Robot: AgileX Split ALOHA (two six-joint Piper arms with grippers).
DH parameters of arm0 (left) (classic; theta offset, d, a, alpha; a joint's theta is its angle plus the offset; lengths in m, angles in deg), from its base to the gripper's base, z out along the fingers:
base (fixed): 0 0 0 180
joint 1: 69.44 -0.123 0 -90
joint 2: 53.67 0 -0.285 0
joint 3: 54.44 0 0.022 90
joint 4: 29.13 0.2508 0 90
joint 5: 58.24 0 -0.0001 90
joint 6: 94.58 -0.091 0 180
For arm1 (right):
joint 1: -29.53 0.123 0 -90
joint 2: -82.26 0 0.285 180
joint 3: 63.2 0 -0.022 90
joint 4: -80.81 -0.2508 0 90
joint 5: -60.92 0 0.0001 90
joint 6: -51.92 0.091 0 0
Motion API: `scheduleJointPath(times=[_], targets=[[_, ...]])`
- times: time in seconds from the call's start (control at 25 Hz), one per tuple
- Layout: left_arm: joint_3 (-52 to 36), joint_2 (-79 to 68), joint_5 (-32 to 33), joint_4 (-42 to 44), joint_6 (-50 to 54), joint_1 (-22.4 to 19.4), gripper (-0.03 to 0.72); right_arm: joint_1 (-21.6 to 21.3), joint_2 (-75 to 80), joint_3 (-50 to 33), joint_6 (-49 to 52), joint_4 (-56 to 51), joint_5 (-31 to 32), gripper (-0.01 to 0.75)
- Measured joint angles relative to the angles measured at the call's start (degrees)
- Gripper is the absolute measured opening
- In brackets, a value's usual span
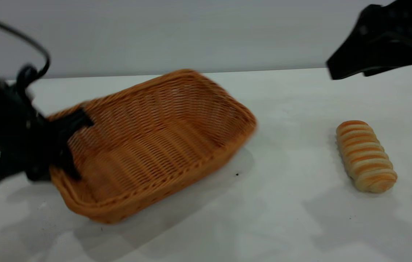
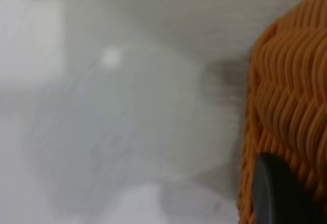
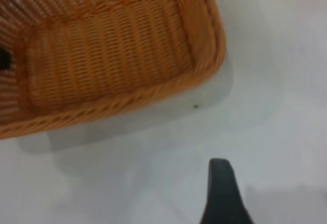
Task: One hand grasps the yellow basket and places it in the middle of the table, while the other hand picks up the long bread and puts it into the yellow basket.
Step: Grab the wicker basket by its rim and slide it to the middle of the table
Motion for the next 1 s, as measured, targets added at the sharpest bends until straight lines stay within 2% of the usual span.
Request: scheduleJointPath(times=[0.2, 0.48, 0.64, 0.8, 0.88, 1.0], targets=[[12.5, -1.7, 13.9, 8.3, -10.2, -1.1, 0.103, -6.6, 1.3, 0.5, -0.8, 0.0, -0.7, 0.548], [31.2, -14.2, 26.1, 10.5, -19.1, -1.0, 0.103, -8.1, 13.2, 6.9, -2.5, 0.0, -5.1, 0.548], [36.4, -19.5, 28.8, 8.9, -21.6, -0.7, 0.103, -8.2, 22.3, 10.8, -2.6, 0.0, -7.9, 0.548], [37.4, -21.5, 29.1, 7.9, -21.8, -0.4, 0.110, -8.3, 30.4, 13.6, -2.8, -0.1, -11.1, 0.548], [37.4, -21.7, 29.6, 8.0, -21.9, -0.4, 0.160, -8.3, 33.6, 14.9, -2.8, -0.1, -11.9, 0.548], [37.4, -21.3, 31.2, 9.6, -22.0, -0.4, 0.342, -8.3, 38.1, 16.5, -2.9, -0.1, -13.5, 0.548]])
